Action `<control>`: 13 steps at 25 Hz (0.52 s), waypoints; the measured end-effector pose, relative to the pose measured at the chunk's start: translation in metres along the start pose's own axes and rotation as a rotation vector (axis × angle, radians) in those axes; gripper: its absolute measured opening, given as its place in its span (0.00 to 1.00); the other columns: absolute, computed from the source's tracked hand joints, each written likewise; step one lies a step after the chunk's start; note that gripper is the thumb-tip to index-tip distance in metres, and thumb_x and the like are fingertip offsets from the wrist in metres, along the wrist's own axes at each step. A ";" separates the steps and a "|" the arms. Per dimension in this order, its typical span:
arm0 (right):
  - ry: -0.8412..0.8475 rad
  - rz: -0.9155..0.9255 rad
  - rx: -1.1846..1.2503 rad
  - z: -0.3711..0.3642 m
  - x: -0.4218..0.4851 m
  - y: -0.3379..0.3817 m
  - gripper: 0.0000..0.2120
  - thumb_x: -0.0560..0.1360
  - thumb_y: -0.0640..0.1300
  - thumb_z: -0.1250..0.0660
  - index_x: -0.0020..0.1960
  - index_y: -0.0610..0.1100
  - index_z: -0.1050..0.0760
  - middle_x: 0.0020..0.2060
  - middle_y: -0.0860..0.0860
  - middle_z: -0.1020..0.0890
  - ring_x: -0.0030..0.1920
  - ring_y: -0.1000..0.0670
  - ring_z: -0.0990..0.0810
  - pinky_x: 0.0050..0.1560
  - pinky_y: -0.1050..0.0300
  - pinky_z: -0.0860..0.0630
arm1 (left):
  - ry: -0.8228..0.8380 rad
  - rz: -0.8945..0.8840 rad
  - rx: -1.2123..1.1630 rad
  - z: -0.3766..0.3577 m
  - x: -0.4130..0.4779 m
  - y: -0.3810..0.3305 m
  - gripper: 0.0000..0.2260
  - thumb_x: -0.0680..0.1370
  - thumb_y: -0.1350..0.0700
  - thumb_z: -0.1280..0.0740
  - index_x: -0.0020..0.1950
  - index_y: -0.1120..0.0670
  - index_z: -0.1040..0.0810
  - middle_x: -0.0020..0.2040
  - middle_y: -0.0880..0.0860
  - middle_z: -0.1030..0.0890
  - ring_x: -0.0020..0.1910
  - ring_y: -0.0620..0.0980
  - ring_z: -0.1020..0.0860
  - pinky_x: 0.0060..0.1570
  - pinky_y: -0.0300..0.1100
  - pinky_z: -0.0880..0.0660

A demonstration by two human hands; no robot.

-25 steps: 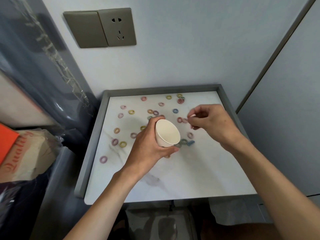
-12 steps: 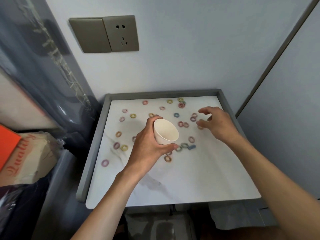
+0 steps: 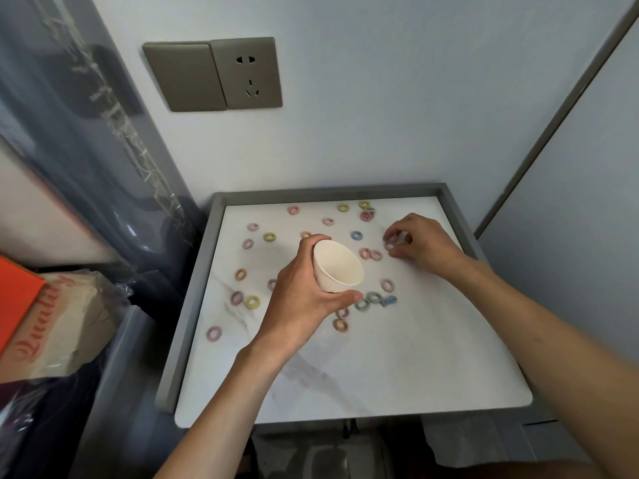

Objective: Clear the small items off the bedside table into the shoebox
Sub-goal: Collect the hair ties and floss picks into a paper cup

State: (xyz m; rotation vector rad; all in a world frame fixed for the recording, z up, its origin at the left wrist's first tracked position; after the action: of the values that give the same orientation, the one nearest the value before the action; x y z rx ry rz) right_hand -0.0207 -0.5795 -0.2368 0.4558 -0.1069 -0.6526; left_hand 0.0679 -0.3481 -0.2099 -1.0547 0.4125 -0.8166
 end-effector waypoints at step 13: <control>-0.066 -0.294 0.155 0.006 -0.049 0.005 0.04 0.75 0.44 0.28 0.42 0.44 0.19 0.40 0.47 0.16 0.37 0.50 0.17 0.35 0.64 0.23 | 0.022 0.015 -0.004 -0.001 -0.003 -0.004 0.35 0.60 0.49 0.17 0.61 0.37 0.32 0.53 0.40 0.22 0.52 0.49 0.22 0.43 0.52 0.19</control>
State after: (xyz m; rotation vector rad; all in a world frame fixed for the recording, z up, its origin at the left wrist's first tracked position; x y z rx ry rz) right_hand -0.0581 -0.5485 -0.2274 0.6063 -0.1552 -0.9525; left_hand 0.0635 -0.3475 -0.2071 -1.0464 0.4401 -0.8146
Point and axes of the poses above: each hand's wrist, its own x-axis towards the middle knuckle, its own z-axis out of the back of the hand, y = z × x, the point moved 7 cm from there along x, towards the middle knuckle
